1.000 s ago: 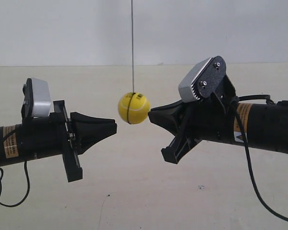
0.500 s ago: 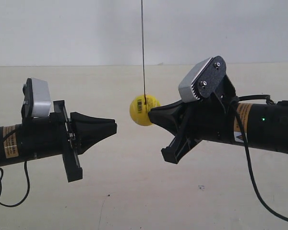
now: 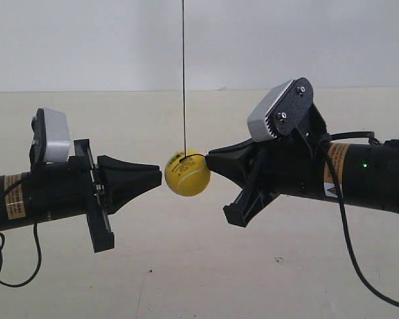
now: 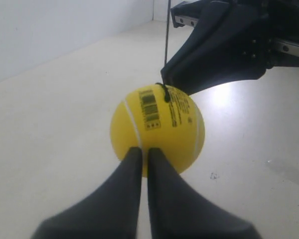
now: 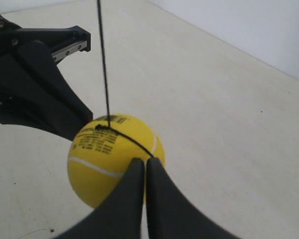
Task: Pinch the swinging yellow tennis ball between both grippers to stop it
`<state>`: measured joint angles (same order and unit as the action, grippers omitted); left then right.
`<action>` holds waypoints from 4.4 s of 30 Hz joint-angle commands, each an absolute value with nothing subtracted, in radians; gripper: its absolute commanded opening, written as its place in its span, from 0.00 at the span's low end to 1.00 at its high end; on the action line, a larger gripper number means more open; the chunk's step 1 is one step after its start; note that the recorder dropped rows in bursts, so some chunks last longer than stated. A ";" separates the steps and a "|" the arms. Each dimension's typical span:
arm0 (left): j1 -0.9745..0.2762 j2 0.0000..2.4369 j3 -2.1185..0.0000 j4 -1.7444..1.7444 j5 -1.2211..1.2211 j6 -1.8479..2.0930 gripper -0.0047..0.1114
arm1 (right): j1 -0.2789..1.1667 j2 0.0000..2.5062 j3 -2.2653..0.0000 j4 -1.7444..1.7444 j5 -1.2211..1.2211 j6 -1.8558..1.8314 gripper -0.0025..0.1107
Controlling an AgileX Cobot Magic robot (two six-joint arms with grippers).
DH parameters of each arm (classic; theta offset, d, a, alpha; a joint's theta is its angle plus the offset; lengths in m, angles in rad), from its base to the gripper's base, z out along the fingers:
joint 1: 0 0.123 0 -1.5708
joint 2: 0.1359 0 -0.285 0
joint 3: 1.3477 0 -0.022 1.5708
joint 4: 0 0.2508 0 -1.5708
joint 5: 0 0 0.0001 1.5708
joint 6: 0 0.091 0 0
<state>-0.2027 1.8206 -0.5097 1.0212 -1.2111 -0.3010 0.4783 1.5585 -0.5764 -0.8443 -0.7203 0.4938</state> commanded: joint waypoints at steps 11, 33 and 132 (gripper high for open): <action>-0.210 1.823 -0.513 1.015 -1.221 -0.294 0.08 | 0.487 1.628 -0.581 -0.843 -0.816 0.481 0.02; -0.210 1.823 -0.513 1.009 -1.221 -0.282 0.08 | 0.487 1.628 -0.581 -0.843 -0.804 0.465 0.02; -0.208 1.423 -0.468 0.360 -0.397 -0.342 0.08 | 0.486 1.369 -0.581 0.489 -0.246 -0.596 0.02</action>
